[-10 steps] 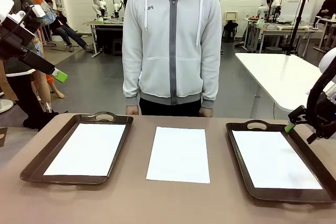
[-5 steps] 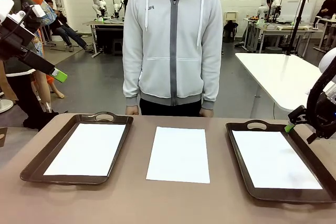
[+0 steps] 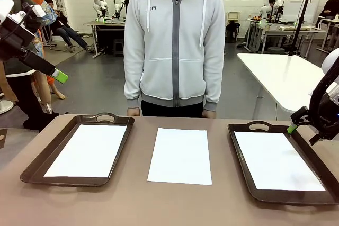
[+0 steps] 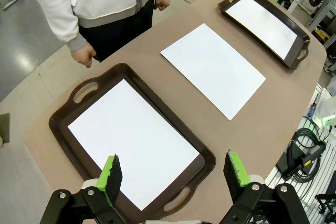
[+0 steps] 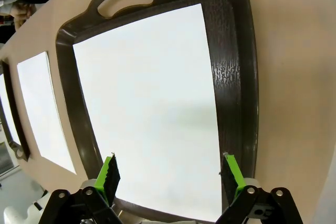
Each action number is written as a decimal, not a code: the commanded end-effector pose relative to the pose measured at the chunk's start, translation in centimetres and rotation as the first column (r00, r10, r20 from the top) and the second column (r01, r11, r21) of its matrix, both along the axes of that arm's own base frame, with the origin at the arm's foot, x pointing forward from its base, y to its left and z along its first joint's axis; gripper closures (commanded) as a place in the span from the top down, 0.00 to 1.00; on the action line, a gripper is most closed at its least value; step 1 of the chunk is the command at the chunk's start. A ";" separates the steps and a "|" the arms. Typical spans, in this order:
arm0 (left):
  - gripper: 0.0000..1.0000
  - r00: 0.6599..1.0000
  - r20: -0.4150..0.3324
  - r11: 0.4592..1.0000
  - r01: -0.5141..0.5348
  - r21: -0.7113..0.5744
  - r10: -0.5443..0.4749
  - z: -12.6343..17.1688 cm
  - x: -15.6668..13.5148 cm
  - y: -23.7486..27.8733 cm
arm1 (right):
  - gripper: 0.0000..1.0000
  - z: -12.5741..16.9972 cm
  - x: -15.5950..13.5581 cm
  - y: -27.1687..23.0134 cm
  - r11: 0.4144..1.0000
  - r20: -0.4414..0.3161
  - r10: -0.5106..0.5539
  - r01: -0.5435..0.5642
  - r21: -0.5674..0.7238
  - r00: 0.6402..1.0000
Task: Sort the A4 documents.
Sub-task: Place the A4 Paper in the designated Handle tray, then receive the A4 Paper.
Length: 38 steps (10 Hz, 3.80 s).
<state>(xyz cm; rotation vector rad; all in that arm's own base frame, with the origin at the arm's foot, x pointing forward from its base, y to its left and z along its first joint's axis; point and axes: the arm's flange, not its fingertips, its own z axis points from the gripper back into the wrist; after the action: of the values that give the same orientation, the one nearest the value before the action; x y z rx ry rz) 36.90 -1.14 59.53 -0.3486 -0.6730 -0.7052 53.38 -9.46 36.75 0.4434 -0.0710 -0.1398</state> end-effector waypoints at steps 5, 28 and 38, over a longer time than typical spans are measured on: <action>1.00 1.000 0.003 1.000 -0.005 -0.009 0.005 0.0 0.2 0.0 | 1.00 0.1 0.0 0.0 1.000 0.002 0.000 0.000 0.000 1.000; 1.00 1.000 0.003 1.000 -0.005 -0.009 0.005 0.0 0.2 0.0 | 1.00 20.6 -6.5 9.7 0.616 0.667 0.625 -0.781 -0.103 0.405; 1.00 1.000 0.003 1.000 -0.005 -0.009 0.005 0.0 0.2 0.0 | 1.00 21.1 -6.4 9.4 0.623 0.652 0.629 -0.776 -0.097 0.423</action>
<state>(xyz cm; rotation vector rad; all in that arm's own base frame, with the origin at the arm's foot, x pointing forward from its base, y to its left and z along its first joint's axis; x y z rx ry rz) 36.91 -1.15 59.54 -0.3485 -0.6729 -0.7053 46.96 -0.24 57.82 0.7090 -0.5517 0.8893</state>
